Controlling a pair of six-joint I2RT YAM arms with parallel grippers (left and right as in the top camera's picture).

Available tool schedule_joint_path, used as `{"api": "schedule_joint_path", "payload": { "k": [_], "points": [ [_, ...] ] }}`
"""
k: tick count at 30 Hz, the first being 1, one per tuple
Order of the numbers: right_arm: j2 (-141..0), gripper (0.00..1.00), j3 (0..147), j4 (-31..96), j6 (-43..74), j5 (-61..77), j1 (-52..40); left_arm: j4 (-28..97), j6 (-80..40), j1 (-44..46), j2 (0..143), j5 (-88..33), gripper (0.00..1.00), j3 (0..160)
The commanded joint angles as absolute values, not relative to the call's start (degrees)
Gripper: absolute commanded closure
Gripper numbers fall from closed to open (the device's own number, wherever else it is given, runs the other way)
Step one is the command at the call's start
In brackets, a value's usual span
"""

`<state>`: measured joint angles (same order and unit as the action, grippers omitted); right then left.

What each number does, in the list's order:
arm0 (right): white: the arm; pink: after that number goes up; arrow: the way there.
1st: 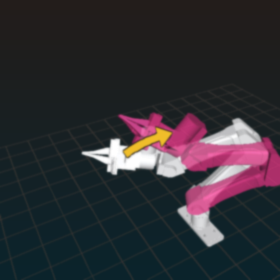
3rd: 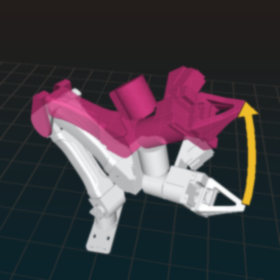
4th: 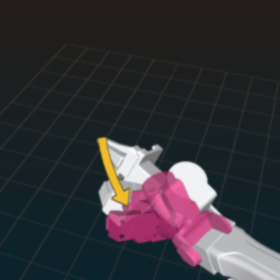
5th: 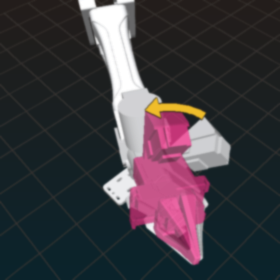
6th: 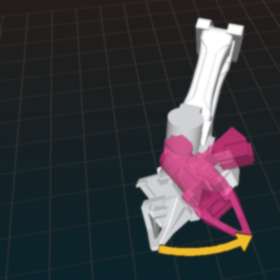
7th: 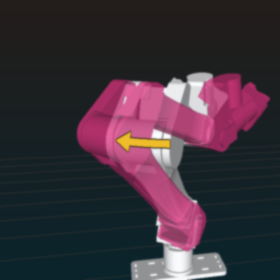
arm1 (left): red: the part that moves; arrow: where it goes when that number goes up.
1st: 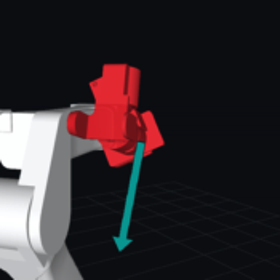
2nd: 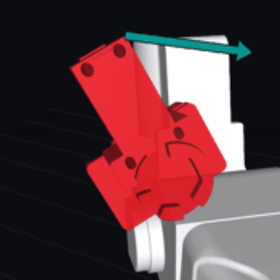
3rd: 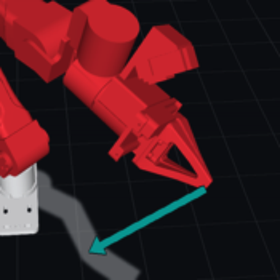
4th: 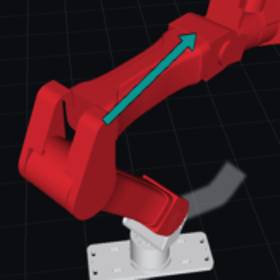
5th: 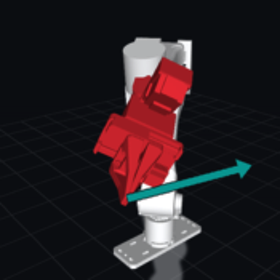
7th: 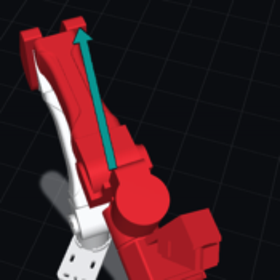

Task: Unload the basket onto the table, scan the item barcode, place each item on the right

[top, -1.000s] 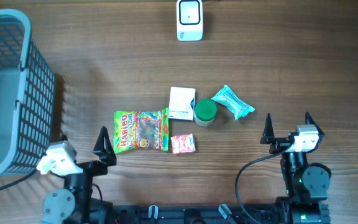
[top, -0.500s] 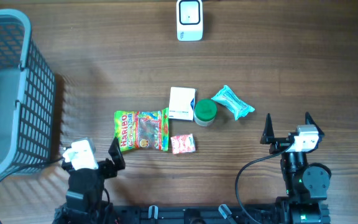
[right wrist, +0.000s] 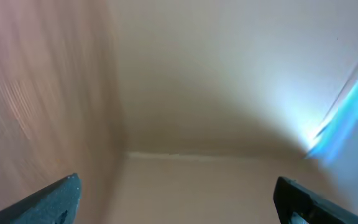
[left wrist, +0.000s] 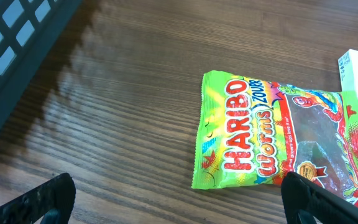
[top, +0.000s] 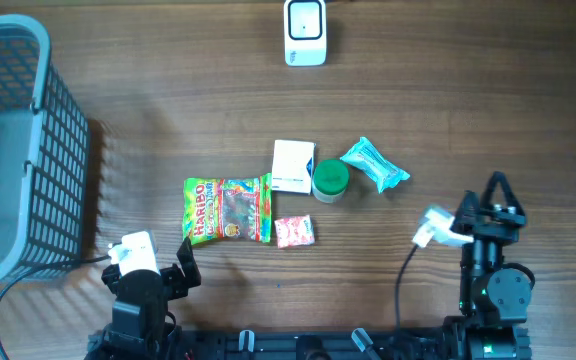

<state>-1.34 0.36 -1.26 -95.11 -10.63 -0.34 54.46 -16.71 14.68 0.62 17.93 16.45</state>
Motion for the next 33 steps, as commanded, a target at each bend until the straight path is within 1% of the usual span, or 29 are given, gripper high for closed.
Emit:
{"api": "schedule_joint_path", "payload": {
  "k": [1,11,14,16,18,20,24,25,27,28,31,33],
  "points": [
    [-1.4,0.00,0.3,-1.4,-121.5,-10.7,-0.5,54.5,-17.0,15.0,0.4,17.8,0.00,16.6],
    [-1.4,0.00,0.3,-1.5,-121.6,-10.7,-0.5,54.5,-17.0,15.0,0.4,17.8,0.00,16.6],
    [-1.4,0.00,0.3,-1.3,-121.5,-8.4,-0.5,54.5,-17.0,15.0,0.4,17.8,0.00,16.6],
    [-1.4,0.00,0.3,-1.0,-121.5,-5.3,-0.5,54.5,-17.0,15.0,0.4,17.8,0.00,16.6],
    [-1.7,0.00,0.3,0.1,-121.1,2.8,-0.5,54.5,-17.0,15.0,0.4,17.8,0.00,16.6],
    [-3.5,0.00,0.3,-0.3,-120.3,7.0,-0.5,54.5,-17.0,15.0,0.4,17.8,0.00,16.6],
    [-10.3,0.00,0.3,-0.3,-104.9,6.0,-0.5,54.5,-17.0,15.0,0.4,17.8,0.00,16.6],
    [-15.4,0.01,0.3,-0.4,-101.4,7.4,-0.5,54.5,-17.0,15.0,0.4,17.8,0.00,16.6],
    [-19.1,0.00,0.3,-0.8,-101.4,10.0,-0.5,54.5,-17.0,15.0,0.4,17.8,0.00,16.6],
    [-21.2,0.00,0.3,-1.5,-101.4,12.4,-0.5,54.5,-17.0,15.0,0.4,17.8,0.00,16.6],
    [-27.7,0.00,0.3,-6.0,-101.5,30.3,-0.5,54.5,-17.0,15.0,0.4,17.8,0.00,16.6],
    [-30.0,0.00,0.3,-6.9,-101.5,39.0,-0.5,54.5,-17.0,15.0,0.4,17.8,0.00,16.6]
  ]
}}
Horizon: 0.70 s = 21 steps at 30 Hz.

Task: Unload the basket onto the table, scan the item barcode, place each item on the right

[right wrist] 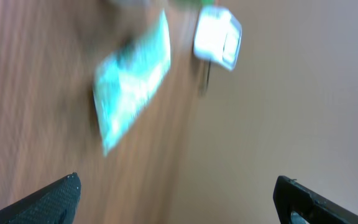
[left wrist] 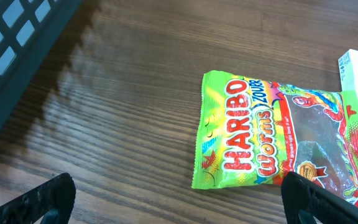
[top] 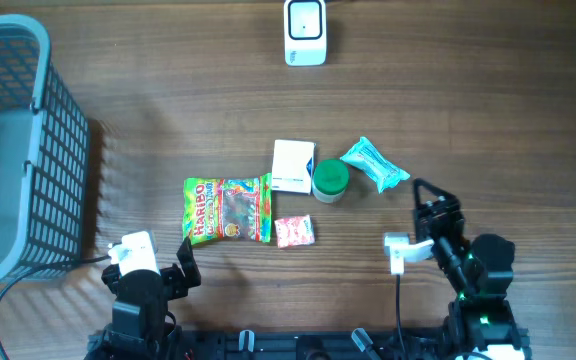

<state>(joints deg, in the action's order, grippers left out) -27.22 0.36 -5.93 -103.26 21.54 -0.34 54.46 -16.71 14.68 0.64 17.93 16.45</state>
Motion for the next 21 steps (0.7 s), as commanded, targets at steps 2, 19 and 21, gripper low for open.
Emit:
{"api": "schedule_joint_path", "payload": {
  "k": [2,19,21],
  "points": [
    [-32.0,0.00,0.3,-6.5,-101.5,49.6,-0.5,54.5,-17.0,15.0,0.4,17.8,0.00,16.6],
    [-32.5,0.00,0.3,-5.4,-120.6,57.5,-0.5,54.5,-17.0,15.0,0.4,17.8,0.00,16.6],
    [-32.6,0.00,0.3,-6.2,-113.2,54.4,-0.5,54.5,-17.0,15.0,0.4,17.8,0.00,16.6]
  ]
}}
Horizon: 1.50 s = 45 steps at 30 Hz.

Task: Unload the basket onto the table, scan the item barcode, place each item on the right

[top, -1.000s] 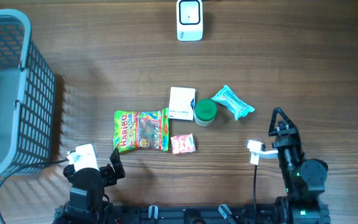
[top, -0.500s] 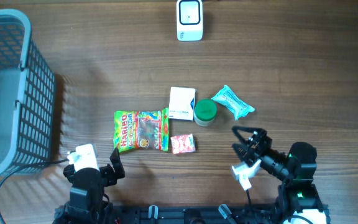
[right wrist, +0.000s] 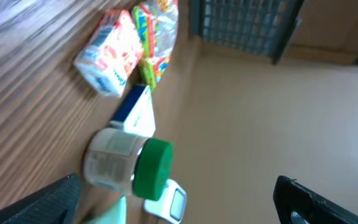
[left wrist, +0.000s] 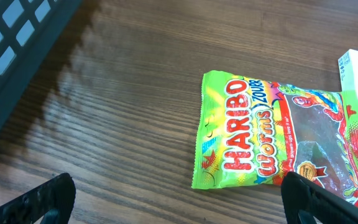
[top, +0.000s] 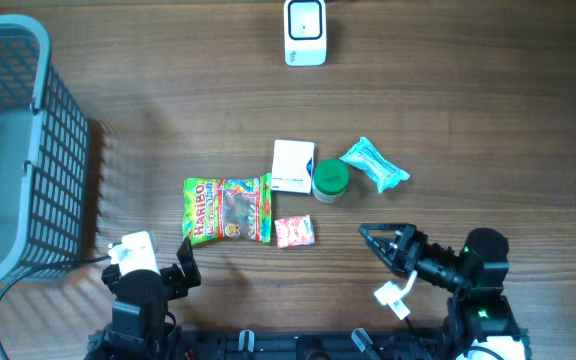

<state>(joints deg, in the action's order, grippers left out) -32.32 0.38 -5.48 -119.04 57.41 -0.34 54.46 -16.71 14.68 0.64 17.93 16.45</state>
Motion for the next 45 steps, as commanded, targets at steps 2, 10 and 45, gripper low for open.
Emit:
{"api": "schedule_joint_path", "payload": {
  "k": [2,10,45],
  "points": [
    [-32.6,0.00,0.3,-10.5,-100.2,55.1,-0.5,54.5,-17.0,15.0,0.4,17.8,0.00,16.6],
    [-32.6,0.00,9.1,-30.1,-60.1,58.7,-0.5,54.5,-17.0,15.0,0.4,17.8,0.00,16.6],
    [-88.9,0.00,56.1,-50.4,52.8,79.9,-2.3,54.5,-17.0,15.0,0.4,17.8,0.00,16.6]
  ]
}}
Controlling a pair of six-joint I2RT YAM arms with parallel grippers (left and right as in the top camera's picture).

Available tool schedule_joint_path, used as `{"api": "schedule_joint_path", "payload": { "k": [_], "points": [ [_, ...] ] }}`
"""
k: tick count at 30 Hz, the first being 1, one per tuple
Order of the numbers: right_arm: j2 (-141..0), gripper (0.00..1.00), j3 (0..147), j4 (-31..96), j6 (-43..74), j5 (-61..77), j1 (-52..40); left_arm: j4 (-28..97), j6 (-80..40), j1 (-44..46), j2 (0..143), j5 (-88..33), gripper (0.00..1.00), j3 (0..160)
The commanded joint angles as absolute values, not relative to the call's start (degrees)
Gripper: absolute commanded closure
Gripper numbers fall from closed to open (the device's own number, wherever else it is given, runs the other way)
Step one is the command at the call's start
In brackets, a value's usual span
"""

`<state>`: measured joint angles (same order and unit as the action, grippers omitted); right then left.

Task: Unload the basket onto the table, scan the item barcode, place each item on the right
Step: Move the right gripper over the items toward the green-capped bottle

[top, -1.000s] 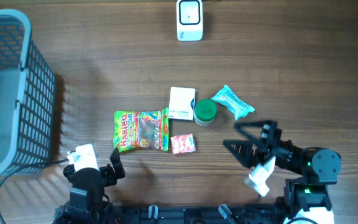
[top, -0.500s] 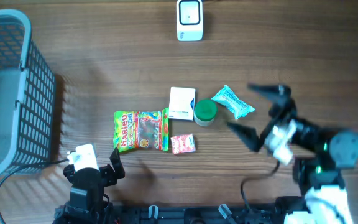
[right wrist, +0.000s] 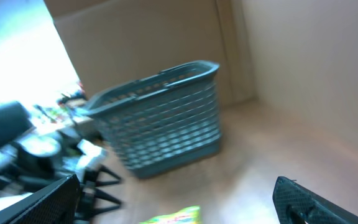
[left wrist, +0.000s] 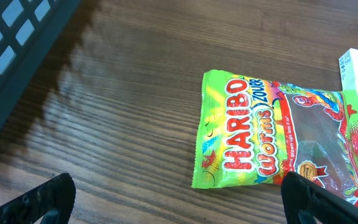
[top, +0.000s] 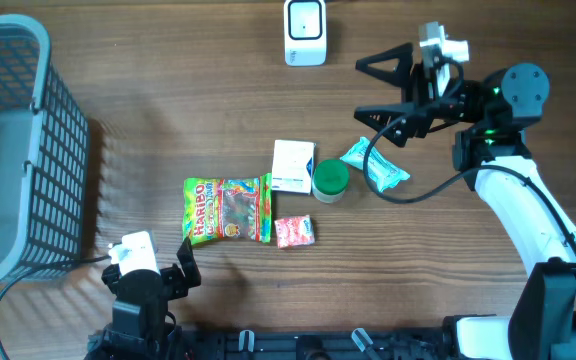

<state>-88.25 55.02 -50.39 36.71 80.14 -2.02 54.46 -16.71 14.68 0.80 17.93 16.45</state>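
The white barcode scanner (top: 305, 31) stands at the table's far edge. The items lie mid-table: a green Haribo bag (top: 226, 210) (left wrist: 278, 140), a white box (top: 293, 165), a green-lidded jar (top: 330, 180), a teal packet (top: 375, 165) and a small pink packet (top: 294, 231). My right gripper (top: 360, 86) is open and empty, raised right of the scanner and above the teal packet, pointing left. Its wrist view is blurred. My left gripper (top: 186, 268) (left wrist: 179, 202) rests open at the front left, just short of the Haribo bag.
A tall grey mesh basket (top: 8, 150) (right wrist: 160, 118) fills the left side, and its wall shows at the top left of the left wrist view as basket (left wrist: 17, 31). The right arm's cable (top: 438, 185) loops over the table beside the teal packet.
My right gripper was low near the front edge, pointing left toward the pink packet. It is now raised at the far side, right of the scanner. Items and left arm are unchanged.
First my right gripper sat at the front right, its camera facing away from the table. Then it had turned toward the teal packet, then lay low pointing left at the items. It is now high beside the scanner, open and empty; no item has shifted.
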Motion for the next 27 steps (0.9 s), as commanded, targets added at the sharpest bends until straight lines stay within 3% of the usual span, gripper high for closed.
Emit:
{"api": "schedule_joint_path", "payload": {
  "k": [1,6,9,13,19,23,26,27],
  "points": [
    [-88.9,0.00,56.1,-50.3,54.6,80.3,-2.3,54.5,-17.0,15.0,0.4,17.8,0.00,16.6],
    [-88.9,0.01,56.1,-48.1,66.5,82.4,-2.3,54.5,-17.0,15.0,0.4,17.8,0.00,16.6],
    [-88.9,0.01,56.1,-34.6,69.2,75.4,-2.4,54.5,-17.0,15.0,0.4,17.8,0.00,16.6],
    [-88.6,0.01,56.1,-16.5,67.1,61.1,-3.3,54.5,-17.0,15.0,0.4,17.8,0.00,16.6],
    [-83.8,0.01,61.9,12.1,54.6,37.8,-7.7,54.5,-17.0,15.0,0.4,17.8,0.00,16.6],
    [-81.2,0.01,73.7,39.8,52.5,11.2,-11.4,54.5,-17.0,15.0,0.4,17.8,0.00,16.6],
    [-81.1,0.00,78.5,50.4,52.2,4.3,-14.1,54.5,-17.0,15.0,0.4,17.8,0.00,16.6],
    [-81.1,0.00,78.5,50.0,46.0,5.0,-14.9,54.5,-17.0,15.0,0.4,17.8,0.00,16.6]
  ]
}}
